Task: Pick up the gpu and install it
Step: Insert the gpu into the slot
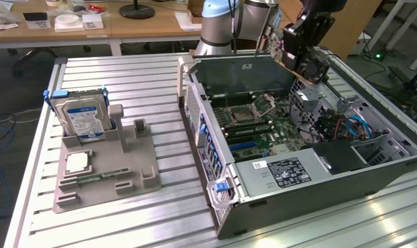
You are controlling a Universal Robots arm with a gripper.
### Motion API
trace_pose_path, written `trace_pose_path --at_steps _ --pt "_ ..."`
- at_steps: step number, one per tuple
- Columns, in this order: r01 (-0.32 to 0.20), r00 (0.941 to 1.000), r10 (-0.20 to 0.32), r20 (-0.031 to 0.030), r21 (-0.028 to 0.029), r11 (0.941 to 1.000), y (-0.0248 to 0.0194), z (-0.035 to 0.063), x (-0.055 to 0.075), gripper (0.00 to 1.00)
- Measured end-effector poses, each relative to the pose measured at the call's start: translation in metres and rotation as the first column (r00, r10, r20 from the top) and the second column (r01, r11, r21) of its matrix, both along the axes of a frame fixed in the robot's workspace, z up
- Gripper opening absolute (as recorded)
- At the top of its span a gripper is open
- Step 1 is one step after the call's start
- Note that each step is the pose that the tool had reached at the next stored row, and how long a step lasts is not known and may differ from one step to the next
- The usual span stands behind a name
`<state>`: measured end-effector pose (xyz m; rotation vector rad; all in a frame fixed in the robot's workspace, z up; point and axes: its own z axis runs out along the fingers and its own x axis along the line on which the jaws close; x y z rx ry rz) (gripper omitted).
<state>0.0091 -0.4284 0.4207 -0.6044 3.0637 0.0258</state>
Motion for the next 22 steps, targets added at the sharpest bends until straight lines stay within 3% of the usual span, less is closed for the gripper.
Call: trace_pose_path --at_steps 10,22 --pt "-0.096 0.9954 0.096 0.0001 0.0019 0.9954 0.0000 0.0000 0.0000 0.28" --pt "-0.198 0.9803 0.198 0.0005 0.0042 0.9803 0.0000 0.0000 0.0000 0.28"
